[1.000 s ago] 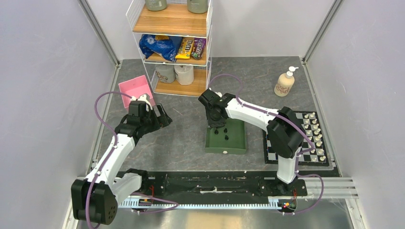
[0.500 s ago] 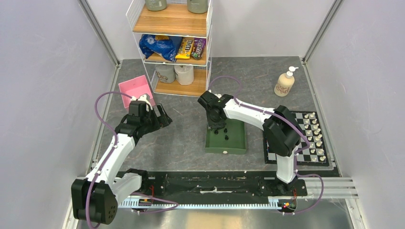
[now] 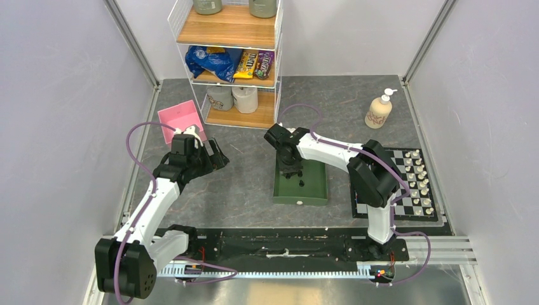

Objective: Set up the chess pieces on the board

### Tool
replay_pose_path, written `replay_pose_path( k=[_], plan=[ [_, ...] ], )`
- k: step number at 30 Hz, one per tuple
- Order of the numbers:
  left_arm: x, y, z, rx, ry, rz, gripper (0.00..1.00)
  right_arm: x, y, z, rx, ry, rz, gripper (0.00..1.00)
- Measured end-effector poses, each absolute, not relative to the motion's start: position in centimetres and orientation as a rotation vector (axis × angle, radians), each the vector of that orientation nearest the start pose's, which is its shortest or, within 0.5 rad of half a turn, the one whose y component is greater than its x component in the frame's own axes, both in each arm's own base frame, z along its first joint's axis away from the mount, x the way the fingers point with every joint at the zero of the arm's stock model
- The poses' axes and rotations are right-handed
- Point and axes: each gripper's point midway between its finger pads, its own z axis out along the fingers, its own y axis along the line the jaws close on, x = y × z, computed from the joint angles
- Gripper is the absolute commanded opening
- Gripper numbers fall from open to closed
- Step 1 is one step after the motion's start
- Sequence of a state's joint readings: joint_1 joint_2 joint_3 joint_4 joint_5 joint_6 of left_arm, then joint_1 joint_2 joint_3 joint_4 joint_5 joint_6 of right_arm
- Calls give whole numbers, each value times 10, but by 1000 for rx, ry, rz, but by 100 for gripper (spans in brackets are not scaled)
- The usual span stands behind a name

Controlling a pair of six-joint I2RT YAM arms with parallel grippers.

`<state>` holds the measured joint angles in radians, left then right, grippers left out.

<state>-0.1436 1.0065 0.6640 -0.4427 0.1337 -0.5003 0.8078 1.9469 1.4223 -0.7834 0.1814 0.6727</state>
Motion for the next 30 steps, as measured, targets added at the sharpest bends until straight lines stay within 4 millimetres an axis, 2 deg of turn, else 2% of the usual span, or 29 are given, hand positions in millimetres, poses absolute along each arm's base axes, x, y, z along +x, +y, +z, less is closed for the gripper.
replay_pose_path(
  k=[5, 10, 14, 17, 26, 30],
  plan=[
    [268, -82, 111, -360, 2370, -466, 96, 275, 279, 36, -158, 2825, 57, 26],
    [268, -82, 111, -360, 2370, -466, 96, 275, 279, 36, -158, 2824, 58, 25],
    [268, -82, 111, -360, 2370, -466, 96, 275, 279, 36, -157, 2823, 58, 34],
    [268, -82, 111, -360, 2370, -466, 96, 276, 279, 36, -158, 2823, 59, 34],
    [268, -82, 111, -360, 2370, -466, 96, 277, 279, 36, -153, 2820, 62, 26],
    [268, -82, 111, -360, 2370, -466, 96, 278, 278, 36, -149, 2820, 62, 19]
  ],
)
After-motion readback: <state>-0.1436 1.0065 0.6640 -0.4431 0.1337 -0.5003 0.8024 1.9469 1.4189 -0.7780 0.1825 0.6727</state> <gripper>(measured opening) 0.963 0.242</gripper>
